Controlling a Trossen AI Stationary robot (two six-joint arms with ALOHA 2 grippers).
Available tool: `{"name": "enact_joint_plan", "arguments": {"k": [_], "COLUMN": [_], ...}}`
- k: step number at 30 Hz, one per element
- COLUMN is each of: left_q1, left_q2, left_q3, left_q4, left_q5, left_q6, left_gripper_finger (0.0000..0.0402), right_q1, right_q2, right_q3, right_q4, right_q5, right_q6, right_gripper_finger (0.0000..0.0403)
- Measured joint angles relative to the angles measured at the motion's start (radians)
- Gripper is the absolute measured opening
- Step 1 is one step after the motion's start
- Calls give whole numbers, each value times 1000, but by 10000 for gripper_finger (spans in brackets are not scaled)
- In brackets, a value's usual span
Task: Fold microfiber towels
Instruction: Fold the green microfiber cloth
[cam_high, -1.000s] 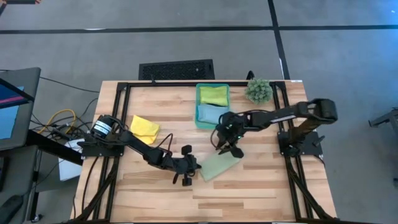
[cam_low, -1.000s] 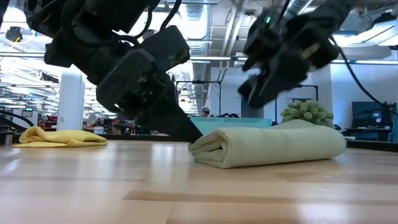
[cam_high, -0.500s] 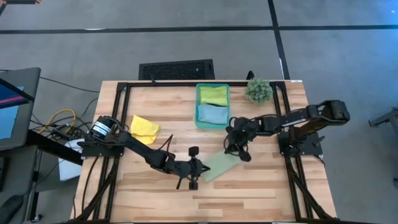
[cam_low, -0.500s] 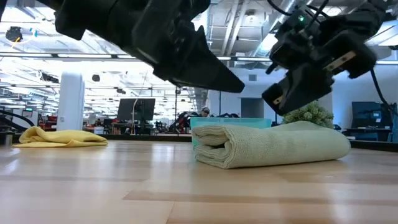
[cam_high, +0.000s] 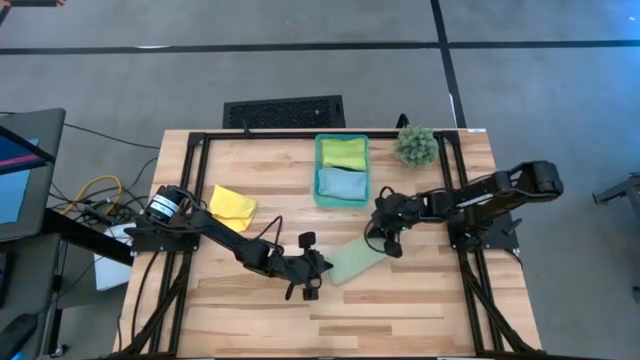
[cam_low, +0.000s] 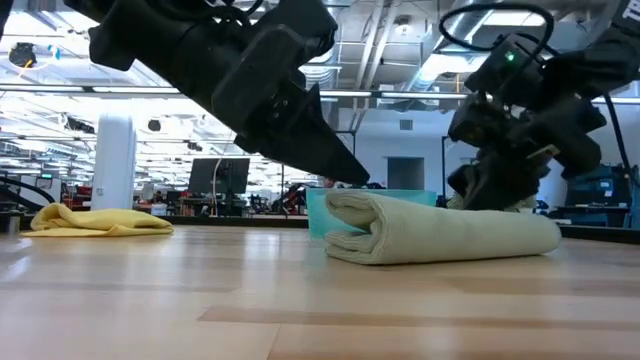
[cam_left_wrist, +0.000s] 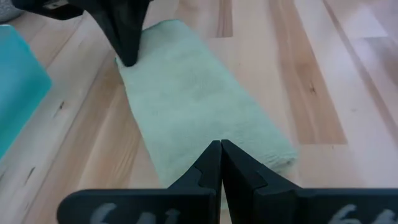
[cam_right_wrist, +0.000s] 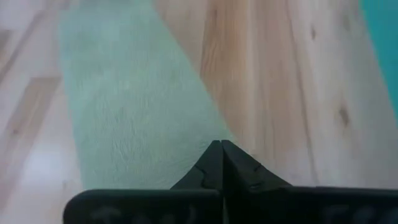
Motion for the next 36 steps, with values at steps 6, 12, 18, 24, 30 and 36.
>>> {"name": "enact_joint_plan", "arguments": {"k": [6,12,18,24,30,36], "left_q1": [-4,36,41,43,42,44], "left_q2": [1,1,2,2,2,2], "left_q3": [0,0,-1,-1,-1,-29], "left_q4": [136,41,-95,-82,-92,-115], "left_q5": [0,21,42,43,20,-19], "left_q6": [24,-78,-161,-161,-151,-162], "left_gripper_finger": [0,0,0,0,0,0], "right_q1": [16,42,72,82,43,40], "right_q2": [-94,-153,-124,-109,-91,1], "right_q3": [1,1,1,1,1,2], "right_q4": [25,18,-4,1,-40,-76], "right_q5": [0,-1,-3,0,3,3], "right_q6": [-27,-22,-22,14,56,48], "right_gripper_finger": [17,26,21,22,18,20]}}
